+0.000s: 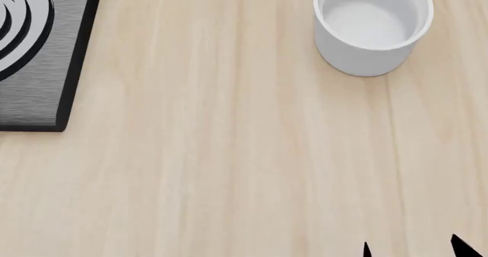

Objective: Put the frying pan on the cabinet shelf.

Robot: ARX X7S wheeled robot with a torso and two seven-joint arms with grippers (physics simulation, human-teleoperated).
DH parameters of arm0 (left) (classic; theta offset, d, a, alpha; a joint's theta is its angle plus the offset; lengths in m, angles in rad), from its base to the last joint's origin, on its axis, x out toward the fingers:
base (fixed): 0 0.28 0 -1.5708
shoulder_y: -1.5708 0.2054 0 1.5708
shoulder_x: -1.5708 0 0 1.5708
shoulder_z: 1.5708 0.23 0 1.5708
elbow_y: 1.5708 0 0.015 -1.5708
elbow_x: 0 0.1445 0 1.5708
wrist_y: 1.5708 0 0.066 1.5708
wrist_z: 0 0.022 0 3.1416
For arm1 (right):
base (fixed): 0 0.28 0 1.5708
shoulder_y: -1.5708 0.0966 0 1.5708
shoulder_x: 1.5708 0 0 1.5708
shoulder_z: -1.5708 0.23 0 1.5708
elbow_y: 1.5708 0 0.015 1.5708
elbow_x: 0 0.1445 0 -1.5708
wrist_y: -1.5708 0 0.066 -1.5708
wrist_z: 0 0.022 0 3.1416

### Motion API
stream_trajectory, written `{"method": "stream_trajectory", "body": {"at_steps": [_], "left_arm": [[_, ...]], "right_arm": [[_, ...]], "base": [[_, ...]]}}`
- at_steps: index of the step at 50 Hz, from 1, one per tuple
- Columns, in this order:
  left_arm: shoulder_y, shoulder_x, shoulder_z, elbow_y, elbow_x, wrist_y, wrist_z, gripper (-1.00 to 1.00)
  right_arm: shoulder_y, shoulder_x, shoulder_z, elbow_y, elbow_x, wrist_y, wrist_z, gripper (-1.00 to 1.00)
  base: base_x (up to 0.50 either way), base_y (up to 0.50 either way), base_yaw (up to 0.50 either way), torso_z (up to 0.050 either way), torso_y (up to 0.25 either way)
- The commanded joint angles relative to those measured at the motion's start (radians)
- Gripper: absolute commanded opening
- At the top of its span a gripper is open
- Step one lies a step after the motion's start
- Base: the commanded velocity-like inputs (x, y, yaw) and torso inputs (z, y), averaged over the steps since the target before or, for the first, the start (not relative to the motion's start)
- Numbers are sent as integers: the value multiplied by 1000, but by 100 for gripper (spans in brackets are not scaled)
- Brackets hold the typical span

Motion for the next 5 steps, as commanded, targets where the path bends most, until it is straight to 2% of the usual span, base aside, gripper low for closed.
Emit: {"method": "stream_trajectory", "body": {"at_steps": [1,5], "left_arm": [[72,-18,-27,136,-118,20,-22,100],[89,-16,-34,168,-158,35,-38,100]], "right_arm": [[-68,-8,31,-25,-7,-23,-8,100],[-92,-7,49,-43,0,-29,-6,100]], "base": [[0,0,0,0,0],[0,0,0,0,0]]}}
